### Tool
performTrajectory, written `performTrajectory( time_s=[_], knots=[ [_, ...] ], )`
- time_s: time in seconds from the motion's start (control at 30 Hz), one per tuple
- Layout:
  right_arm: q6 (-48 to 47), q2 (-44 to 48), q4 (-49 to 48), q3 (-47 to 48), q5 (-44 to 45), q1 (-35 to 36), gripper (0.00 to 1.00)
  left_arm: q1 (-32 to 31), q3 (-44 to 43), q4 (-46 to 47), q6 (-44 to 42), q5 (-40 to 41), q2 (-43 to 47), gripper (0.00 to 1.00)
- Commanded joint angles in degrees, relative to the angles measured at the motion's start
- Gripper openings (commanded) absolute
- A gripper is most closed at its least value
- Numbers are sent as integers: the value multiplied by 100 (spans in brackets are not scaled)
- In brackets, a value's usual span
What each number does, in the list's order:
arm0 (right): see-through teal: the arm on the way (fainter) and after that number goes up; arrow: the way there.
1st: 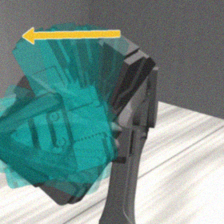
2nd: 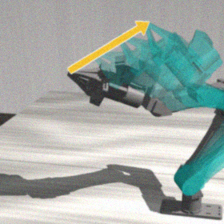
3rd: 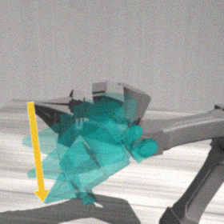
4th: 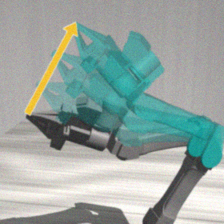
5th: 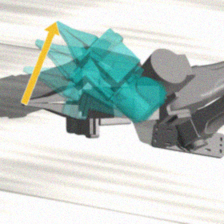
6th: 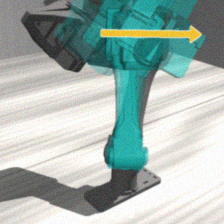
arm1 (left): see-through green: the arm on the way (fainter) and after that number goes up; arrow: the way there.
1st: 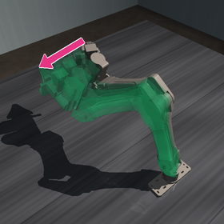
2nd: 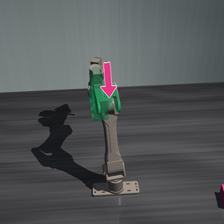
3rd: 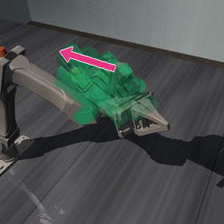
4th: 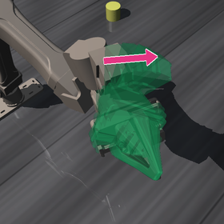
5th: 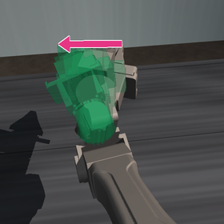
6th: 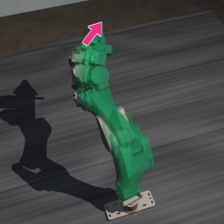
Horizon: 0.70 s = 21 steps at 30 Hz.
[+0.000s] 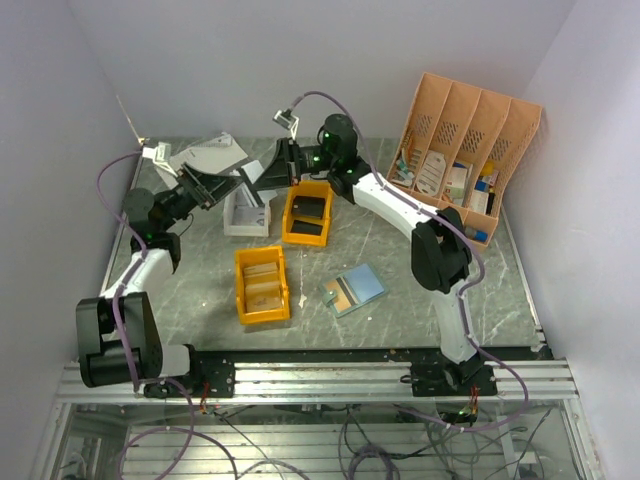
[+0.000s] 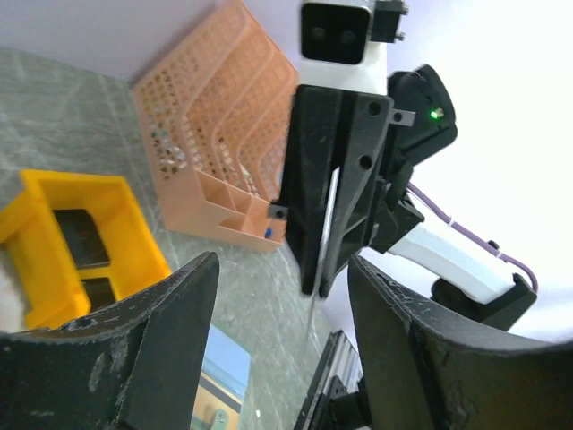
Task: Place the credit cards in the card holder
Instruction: Place the credit card at the center of the board.
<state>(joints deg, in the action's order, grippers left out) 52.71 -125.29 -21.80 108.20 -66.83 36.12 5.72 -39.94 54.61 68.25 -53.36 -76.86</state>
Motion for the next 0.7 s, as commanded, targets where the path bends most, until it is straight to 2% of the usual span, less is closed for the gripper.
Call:
performTrajectory(
  time_s=[0.0,0.1,0.2,0.3,0.4,0.5,0.67],
  knots=[
    [451,-95,-533,124,4,-213,0,424,294,-177,-295,-31,285,71],
    [552,-290,-579,246,85,-228,0,454,370,-429,-432,-41,285,62],
    [645,-516,-602,410,154,-219,0,449,449,19,-171,-143,141,53],
    [640,-685,-526,595,223,-219,0,443,506,655,239,-264,-69,53],
    [646,-792,-522,677,264,-210,0,421,545,901,380,-286,-225,54],
    [660,-866,-519,754,285,-214,0,353,521,506,119,-254,-252,54],
    [684,-997,-541,843,340,-213,0,329,355,-912,-780,34,-168,55]
  ],
)
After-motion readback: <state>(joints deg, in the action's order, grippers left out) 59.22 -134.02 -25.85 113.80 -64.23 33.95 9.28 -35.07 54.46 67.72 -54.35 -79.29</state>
